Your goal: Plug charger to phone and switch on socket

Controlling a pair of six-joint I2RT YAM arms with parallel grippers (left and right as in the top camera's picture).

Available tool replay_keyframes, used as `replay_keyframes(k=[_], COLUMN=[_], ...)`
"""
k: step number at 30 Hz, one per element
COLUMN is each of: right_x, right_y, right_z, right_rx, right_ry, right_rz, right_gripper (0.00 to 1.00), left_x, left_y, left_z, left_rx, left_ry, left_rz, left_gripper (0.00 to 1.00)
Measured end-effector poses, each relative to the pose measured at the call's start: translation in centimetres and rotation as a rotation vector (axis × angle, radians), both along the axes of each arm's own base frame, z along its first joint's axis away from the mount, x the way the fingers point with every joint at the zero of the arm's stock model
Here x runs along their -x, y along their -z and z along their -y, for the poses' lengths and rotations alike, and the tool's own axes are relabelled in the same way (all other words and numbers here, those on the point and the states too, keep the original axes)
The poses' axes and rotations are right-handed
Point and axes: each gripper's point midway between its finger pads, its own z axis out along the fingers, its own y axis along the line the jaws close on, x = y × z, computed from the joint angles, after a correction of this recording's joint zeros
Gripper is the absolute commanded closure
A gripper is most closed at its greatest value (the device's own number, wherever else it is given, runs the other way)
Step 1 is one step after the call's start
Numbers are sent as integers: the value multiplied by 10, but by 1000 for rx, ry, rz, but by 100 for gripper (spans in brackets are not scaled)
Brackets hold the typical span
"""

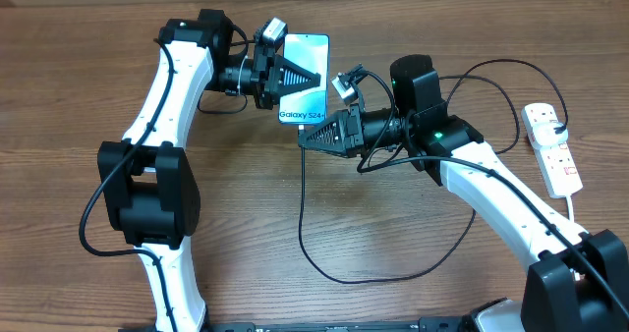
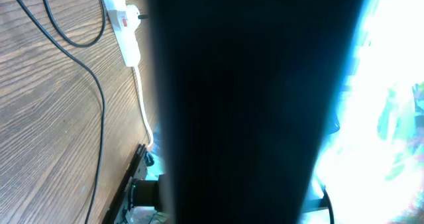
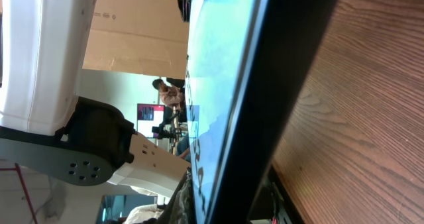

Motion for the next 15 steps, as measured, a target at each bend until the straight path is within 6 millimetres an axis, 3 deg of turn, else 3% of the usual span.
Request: replay_keyframes(k=[15], right_x=[2], right_y=[-1], right_z=[0], right_rx=[-6], right_ry=[-10], right_rz=[-2], right_gripper=[96], left_x=[0], left_y=[0], left_z=[0], left_rx=[0], left_ry=[0], left_rz=[4], left_gripper=[96])
